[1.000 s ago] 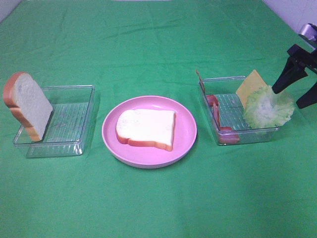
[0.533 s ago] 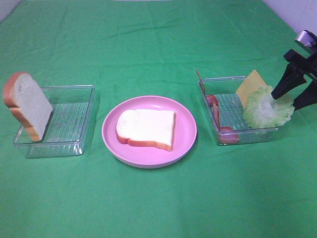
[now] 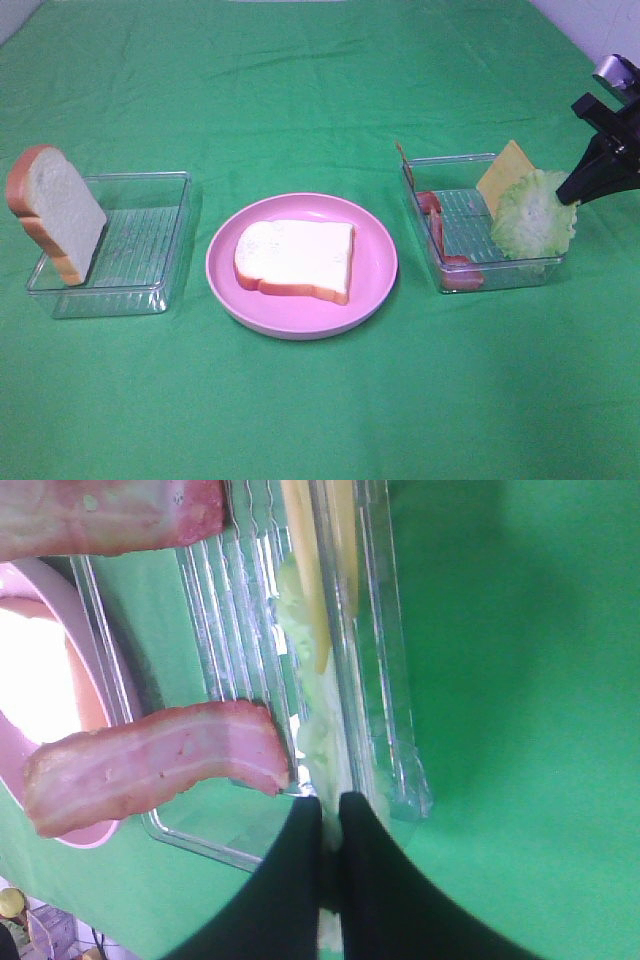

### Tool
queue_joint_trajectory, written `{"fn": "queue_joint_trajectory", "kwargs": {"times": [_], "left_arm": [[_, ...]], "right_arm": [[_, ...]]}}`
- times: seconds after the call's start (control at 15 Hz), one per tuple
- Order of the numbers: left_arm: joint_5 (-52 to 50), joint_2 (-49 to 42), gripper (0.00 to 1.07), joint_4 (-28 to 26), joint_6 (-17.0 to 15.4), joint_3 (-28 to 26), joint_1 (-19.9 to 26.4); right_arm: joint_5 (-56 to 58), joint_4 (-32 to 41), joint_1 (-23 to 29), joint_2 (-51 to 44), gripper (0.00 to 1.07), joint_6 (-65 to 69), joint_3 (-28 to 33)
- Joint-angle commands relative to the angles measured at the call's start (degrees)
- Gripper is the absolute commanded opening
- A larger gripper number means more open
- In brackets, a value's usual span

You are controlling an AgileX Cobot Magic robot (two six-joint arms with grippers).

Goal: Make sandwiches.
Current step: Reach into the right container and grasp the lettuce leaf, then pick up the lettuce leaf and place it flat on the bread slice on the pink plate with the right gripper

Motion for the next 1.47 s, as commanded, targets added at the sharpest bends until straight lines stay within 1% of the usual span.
{"fn": "queue_joint_trajectory", "kwargs": {"times": [0.07, 0.4, 0.53, 0.8, 1.0, 1.2, 1.27, 1.33, 1.47], "left_arm": [[-0.6, -0.4, 0.67, 0.4, -0.1, 0.1, -0.2], [-0.6, -0.4, 0.67, 0.4, -0.1, 0.1, -0.2], [-0.6, -0.4, 0.67, 0.4, -0.1, 0.1, -0.2], [-0.6, -0.4, 0.67, 0.4, -0.1, 0.1, -0.2], [-0.6, -0.4, 0.67, 0.4, -0.1, 0.1, -0.2], [-0.6, -0.4, 0.67, 0.3, -0.1, 0.1, -0.2], [-0.6, -0.4, 0.67, 0.3, -0.1, 0.1, -0.2], [-0.6, -0.4, 0.67, 0.3, -0.1, 0.1, -0.2], [-0.6, -0.4, 0.67, 0.3, -0.1, 0.1, -0.2]], "right_arm": [[4.6, 0.4, 0.1, -0.1, 0.00, -0.6, -0.1], [4.6, 0.5, 0.1, -5.8, 0.00, -0.3, -0.1], [4.6, 0.3, 1.3, -10.1, 0.00, -0.5, 1.5], [4.4, 1.9, 7.0, -17.8, 0.00, -1.1, 4.9], [2.9, 5.3, 13.2, -21.4, 0.00, -1.1, 5.0], [-1.4, 7.2, 20.7, -21.8, 0.00, -1.1, 5.0], [-3.2, 7.8, 24.1, -21.8, 0.00, -1.0, 5.0], [-6.4, 9.3, 29.6, -21.8, 0.00, -0.7, 5.0], [-9.7, 11.6, 34.3, -21.8, 0.00, -0.3, 5.0]]}}
